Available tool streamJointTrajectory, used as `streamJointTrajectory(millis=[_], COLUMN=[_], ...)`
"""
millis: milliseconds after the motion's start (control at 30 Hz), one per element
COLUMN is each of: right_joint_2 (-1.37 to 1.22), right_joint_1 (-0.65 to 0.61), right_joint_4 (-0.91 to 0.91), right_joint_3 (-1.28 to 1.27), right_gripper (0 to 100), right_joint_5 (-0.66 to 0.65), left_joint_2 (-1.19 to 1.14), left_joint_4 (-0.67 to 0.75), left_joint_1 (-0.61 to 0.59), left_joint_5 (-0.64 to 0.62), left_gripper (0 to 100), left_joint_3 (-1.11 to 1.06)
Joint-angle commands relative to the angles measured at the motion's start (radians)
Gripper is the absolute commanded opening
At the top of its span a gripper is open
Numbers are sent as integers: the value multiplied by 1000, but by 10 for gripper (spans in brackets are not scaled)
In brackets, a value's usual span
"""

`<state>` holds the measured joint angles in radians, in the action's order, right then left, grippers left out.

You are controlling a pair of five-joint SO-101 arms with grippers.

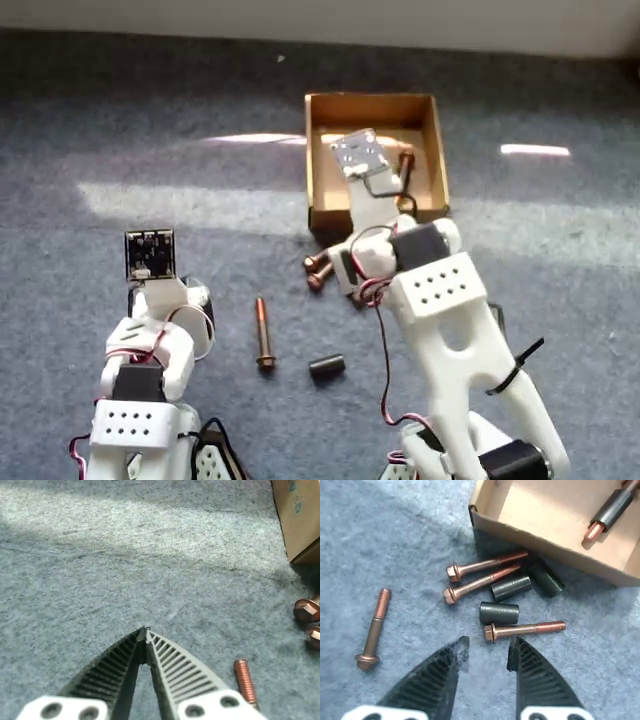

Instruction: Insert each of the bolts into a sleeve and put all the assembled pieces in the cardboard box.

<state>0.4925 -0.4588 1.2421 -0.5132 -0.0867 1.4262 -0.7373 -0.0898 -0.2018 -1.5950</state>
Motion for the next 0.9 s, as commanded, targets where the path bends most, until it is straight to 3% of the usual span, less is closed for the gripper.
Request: streamJointTrajectory(millis=[0, 200, 500, 667, 867], right_joint_2=[93, 173, 262, 259, 257], right_joint_1=[-24, -113, -282, -334, -349], right_joint_4=[16, 16, 16, 13, 8], right_joint_3=[-47, -186, -329, -406, -418], right_gripper=[128, 128, 128, 129, 131], right_joint_5=[-87, -190, -204, -295, -310], left_joint_2=[8, 8, 8, 8, 8], left_joint_4=[20, 101, 101, 101, 103], left_joint_1=[-99, -193, -196, -237, -248], left_joint_5=[12, 12, 12, 12, 12], left_gripper=[5, 5, 5, 5, 5], left_joint_3=[16, 5, 7, 10, 13])
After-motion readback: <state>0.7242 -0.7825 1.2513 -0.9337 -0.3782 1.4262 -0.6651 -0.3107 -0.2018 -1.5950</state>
